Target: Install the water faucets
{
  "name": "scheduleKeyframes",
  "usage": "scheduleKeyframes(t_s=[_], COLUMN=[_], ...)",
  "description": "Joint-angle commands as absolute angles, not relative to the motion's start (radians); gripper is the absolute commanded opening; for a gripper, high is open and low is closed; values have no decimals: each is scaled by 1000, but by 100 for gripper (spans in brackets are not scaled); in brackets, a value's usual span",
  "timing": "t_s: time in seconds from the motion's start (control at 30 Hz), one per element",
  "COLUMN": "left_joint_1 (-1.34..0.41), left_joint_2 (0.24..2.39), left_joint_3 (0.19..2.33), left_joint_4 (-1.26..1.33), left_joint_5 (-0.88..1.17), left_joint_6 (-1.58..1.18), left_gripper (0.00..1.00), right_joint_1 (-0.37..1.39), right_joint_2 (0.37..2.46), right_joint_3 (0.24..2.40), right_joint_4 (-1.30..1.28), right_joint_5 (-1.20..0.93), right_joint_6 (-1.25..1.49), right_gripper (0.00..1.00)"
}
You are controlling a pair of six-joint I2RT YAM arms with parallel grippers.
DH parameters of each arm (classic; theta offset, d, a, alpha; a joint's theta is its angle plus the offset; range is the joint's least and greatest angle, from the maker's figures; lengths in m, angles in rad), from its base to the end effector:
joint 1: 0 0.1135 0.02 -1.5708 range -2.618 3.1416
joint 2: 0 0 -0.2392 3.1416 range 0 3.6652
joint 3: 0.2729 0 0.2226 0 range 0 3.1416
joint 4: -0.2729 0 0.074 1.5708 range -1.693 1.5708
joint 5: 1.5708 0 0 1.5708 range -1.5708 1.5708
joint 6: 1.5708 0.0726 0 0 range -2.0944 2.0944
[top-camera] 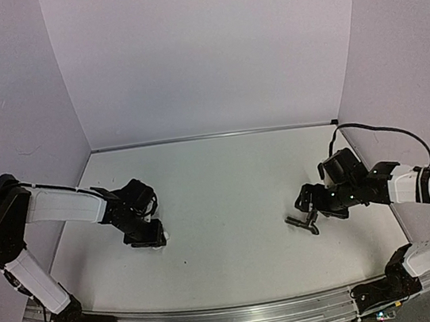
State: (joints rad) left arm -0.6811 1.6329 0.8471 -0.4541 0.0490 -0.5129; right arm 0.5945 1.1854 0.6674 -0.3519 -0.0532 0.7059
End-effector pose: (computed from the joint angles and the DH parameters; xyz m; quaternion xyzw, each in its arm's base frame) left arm 0.2125 -0.1768 0.1044 0.0869 0.9822 -0.1125 0.1226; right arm 0.1971 0.1379 0.1692 0.0432 0.9379 0.2276 0.2581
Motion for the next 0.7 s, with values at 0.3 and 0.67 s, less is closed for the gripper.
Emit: scheduleKeyframes(t_s=[0.3, 0.67], left_joint_1=[-687, -953], left_joint_2=[1555, 1532], left_joint_3=[868, 938], left_joint_4=[-163, -26], left_joint_5=[561, 336], left_joint_6=[-484, -415], left_gripper=[3, 0], right_joint_1=[698, 835], right_joint_2=[1289, 1603], right_joint_3=[725, 876], right_joint_4=[29, 421], right_joint_5=[-403, -506], right_joint_6=[576, 1001], right_gripper=[96, 93])
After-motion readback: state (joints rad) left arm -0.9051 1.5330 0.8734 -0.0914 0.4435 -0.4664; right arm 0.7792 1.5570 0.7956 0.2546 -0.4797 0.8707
